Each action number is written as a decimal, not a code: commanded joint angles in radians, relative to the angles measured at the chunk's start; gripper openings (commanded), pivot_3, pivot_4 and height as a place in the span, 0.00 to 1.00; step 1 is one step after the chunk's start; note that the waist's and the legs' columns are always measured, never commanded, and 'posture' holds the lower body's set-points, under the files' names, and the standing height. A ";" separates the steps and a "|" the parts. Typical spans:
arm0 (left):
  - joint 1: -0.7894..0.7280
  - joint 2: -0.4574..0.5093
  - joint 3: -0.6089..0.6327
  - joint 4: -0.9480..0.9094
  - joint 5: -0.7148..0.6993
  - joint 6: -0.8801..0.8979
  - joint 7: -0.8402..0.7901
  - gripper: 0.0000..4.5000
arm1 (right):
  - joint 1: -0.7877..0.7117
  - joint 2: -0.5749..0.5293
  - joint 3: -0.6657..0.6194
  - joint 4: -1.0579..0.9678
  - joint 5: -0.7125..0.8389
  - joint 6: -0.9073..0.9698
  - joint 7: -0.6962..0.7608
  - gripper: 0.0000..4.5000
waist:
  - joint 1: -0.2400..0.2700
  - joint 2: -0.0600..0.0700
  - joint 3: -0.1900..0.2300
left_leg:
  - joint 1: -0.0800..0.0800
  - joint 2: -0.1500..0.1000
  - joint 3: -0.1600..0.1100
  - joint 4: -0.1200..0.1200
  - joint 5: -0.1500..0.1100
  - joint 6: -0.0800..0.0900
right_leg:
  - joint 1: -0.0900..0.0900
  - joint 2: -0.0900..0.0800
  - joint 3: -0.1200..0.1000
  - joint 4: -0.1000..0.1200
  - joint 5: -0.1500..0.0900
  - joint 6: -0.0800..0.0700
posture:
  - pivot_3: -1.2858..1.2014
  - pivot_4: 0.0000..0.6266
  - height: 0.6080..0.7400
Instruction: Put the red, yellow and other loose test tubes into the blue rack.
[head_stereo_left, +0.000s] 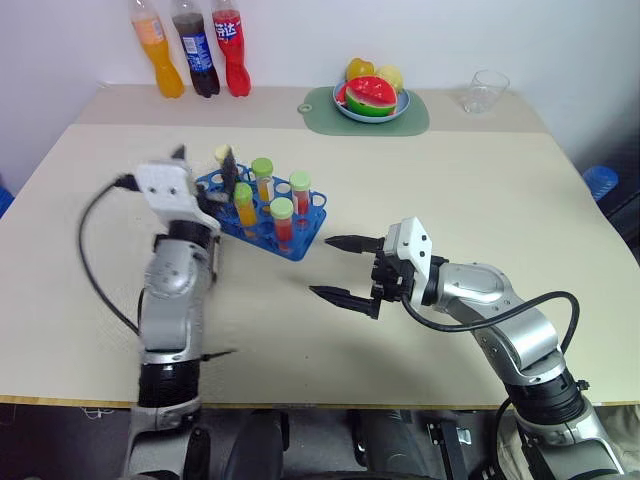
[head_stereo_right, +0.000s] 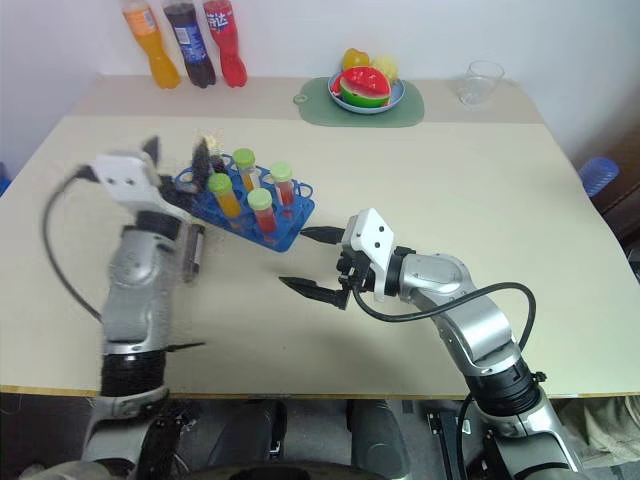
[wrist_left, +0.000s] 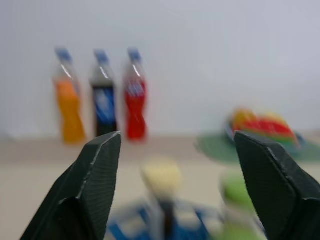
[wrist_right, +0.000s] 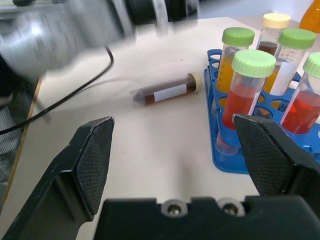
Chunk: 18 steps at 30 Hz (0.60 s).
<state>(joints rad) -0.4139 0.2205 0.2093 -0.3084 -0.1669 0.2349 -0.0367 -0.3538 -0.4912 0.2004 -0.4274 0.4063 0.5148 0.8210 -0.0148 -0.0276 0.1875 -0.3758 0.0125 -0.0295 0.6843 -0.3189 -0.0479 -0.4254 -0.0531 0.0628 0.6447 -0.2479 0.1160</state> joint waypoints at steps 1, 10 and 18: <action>-0.051 0.118 0.084 -0.166 0.019 0.408 0.069 0.90 | -0.002 -0.005 -0.017 -0.024 0.013 -0.018 0.009 0.94 | -0.002 0.000 0.000 | 0.000 0.000 0.000 0.000 0.000 0.000 | 0.000 0.000 0.000 0.000 0.000 0.000 | 0.52 0.24 0.95; -0.227 0.160 0.166 -0.236 -0.025 1.380 0.115 0.99 | -0.028 0.005 0.005 0.014 0.016 -0.026 0.059 0.94 | -0.004 -0.001 0.000 | 0.000 0.001 -0.002 0.000 0.000 0.000 | 0.000 0.002 0.000 0.000 0.000 0.000 | 0.52 0.24 0.95; -0.259 0.168 0.010 0.008 -0.252 1.380 0.251 0.99 | -0.044 0.017 0.018 0.022 0.010 -0.029 0.071 0.94 | -0.002 -0.001 0.001 | 0.000 0.002 -0.002 -0.001 0.001 -0.003 | -0.001 0.002 0.000 0.001 0.000 -0.001 | 0.52 0.24 0.95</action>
<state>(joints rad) -0.6432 0.3808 0.2195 -0.3192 -0.3725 1.6062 0.1673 -0.3872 -0.4813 0.2267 -0.3852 0.4088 0.5040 0.8926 -0.0169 -0.0284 0.1881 -0.3756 0.0145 -0.0318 0.6830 -0.3177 -0.0505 -0.4265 -0.0509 0.0629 0.6456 -0.2483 0.1151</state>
